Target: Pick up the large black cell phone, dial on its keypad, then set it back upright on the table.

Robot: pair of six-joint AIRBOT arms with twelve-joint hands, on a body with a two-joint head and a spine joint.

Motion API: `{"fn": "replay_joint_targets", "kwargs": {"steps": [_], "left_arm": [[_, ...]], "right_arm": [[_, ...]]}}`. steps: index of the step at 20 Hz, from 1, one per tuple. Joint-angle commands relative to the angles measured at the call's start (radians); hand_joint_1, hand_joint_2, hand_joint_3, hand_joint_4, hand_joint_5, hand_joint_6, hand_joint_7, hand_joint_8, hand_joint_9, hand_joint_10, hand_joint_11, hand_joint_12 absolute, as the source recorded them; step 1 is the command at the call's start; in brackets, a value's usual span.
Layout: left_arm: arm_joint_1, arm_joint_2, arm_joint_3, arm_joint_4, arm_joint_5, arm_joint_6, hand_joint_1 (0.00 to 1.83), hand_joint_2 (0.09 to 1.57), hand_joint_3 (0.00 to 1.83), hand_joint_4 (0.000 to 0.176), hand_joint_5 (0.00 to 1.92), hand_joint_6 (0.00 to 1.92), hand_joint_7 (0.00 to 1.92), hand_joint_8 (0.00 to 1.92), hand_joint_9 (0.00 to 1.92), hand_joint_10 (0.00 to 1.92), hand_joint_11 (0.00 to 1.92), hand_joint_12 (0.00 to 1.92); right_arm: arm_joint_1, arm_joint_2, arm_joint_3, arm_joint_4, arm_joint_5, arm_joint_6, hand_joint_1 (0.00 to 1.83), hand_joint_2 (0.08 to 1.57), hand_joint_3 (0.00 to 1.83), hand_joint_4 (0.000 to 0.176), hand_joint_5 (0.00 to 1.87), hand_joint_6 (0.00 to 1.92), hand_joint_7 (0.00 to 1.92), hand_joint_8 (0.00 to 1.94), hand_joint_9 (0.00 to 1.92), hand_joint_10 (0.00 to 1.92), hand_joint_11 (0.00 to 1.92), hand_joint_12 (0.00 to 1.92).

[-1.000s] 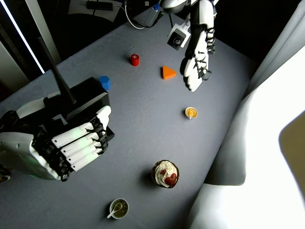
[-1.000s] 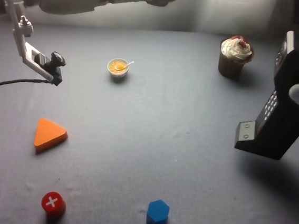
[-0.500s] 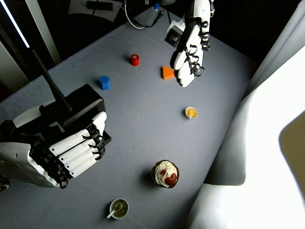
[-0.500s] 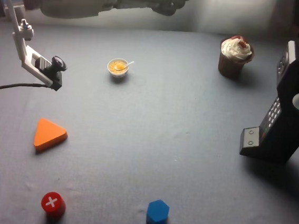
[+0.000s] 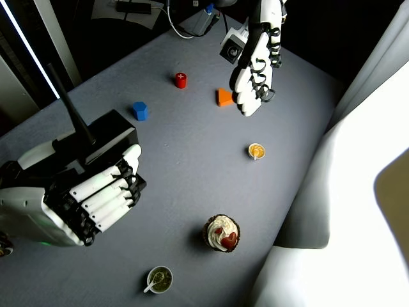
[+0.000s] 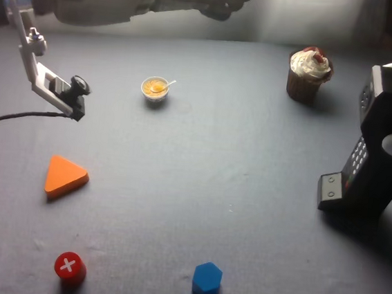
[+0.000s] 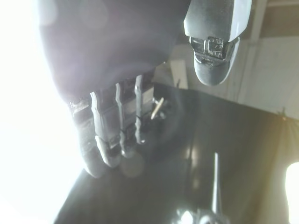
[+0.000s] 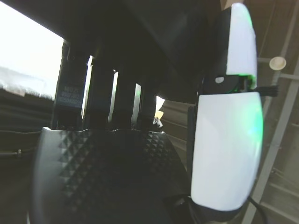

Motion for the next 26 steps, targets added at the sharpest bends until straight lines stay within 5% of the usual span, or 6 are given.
{"fn": "replay_joint_targets", "kwargs": {"steps": [1,5,6,9,11,26], "left_arm": [[-0.020,0.010,-0.010,-0.079,-0.070,-0.007,0.00,1.18,0.00,0.024,0.23,0.00,0.21,0.00,0.19,0.00,0.00,0.48],[-0.020,0.010,-0.031,-0.080,-0.071,-0.007,0.00,1.19,0.00,0.021,0.25,0.00,0.22,0.00,0.21,0.00,0.00,0.53],[-0.020,0.011,-0.032,-0.080,-0.071,-0.008,0.00,1.19,0.00,0.021,0.24,0.00,0.22,0.00,0.20,0.00,0.00,0.51],[-0.020,0.012,-0.032,-0.084,-0.071,-0.007,0.00,1.20,0.00,0.020,0.24,0.00,0.21,0.00,0.19,0.00,0.00,0.48],[-0.020,0.012,-0.032,-0.085,-0.071,-0.008,0.00,1.19,0.00,0.022,0.23,0.00,0.20,0.00,0.19,0.00,0.00,0.47],[-0.017,0.016,-0.037,-0.110,-0.069,0.000,0.00,1.19,0.00,0.028,0.26,0.00,0.24,0.00,0.23,0.01,0.00,0.61]], "right_arm": [[-0.001,0.006,0.008,0.016,0.145,0.027,1.40,1.06,0.00,0.000,1.09,0.64,1.06,0.79,1.05,1.12,1.08,0.97],[-0.006,-0.007,0.037,0.015,0.163,0.031,1.40,1.06,0.00,0.000,1.10,0.61,1.06,0.82,1.05,1.12,1.09,0.94],[-0.010,-0.014,0.044,0.015,0.173,0.031,1.48,1.05,0.00,0.000,1.14,0.47,1.06,0.77,1.05,0.99,1.01,1.30],[-0.014,-0.022,0.043,0.019,0.173,0.031,1.50,1.03,0.00,0.000,1.17,0.42,1.11,0.64,1.09,0.90,1.02,1.36],[-0.017,-0.024,0.039,0.028,0.174,0.030,1.40,1.05,0.00,0.000,1.12,0.59,1.10,0.73,1.06,1.09,1.08,1.00],[-0.024,-0.022,0.055,0.037,0.174,0.030,1.39,1.07,0.00,0.000,0.99,0.82,1.05,0.81,1.04,1.12,1.07,0.92]]}}
